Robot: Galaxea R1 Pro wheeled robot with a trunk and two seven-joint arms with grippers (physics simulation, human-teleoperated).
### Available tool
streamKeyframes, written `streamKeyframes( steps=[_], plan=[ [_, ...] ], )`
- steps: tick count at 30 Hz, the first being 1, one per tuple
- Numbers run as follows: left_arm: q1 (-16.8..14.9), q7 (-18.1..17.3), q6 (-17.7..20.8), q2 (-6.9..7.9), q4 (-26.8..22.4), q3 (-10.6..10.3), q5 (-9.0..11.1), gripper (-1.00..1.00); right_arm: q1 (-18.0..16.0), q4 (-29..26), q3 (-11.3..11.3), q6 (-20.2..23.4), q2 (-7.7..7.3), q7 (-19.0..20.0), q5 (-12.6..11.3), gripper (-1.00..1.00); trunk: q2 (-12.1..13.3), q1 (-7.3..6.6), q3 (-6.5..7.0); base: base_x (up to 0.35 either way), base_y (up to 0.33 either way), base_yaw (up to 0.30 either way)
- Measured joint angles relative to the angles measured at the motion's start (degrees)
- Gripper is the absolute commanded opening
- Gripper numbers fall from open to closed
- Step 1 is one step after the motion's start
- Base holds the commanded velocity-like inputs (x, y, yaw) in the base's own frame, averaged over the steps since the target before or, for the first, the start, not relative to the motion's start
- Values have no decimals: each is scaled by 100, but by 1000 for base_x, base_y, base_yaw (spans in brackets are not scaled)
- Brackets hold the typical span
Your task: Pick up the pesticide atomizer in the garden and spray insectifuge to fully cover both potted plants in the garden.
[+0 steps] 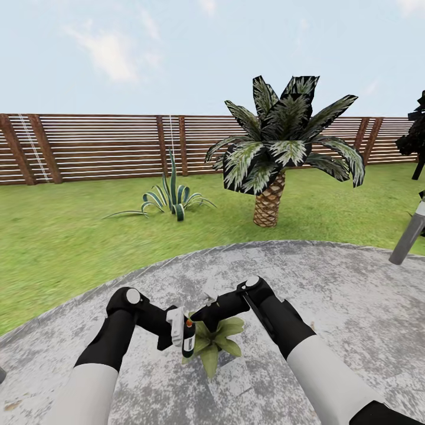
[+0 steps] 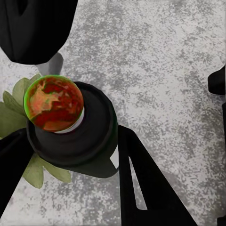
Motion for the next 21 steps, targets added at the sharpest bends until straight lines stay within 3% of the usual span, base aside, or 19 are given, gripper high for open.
streamKeyframes(
  steps=[21],
  plan=[
    [0, 0, -7, 20, 11, 7, -14, -100, 0, 0, 0, 0, 0, 6, 3, -100, 0, 0, 0, 0, 0, 0]
  ],
)
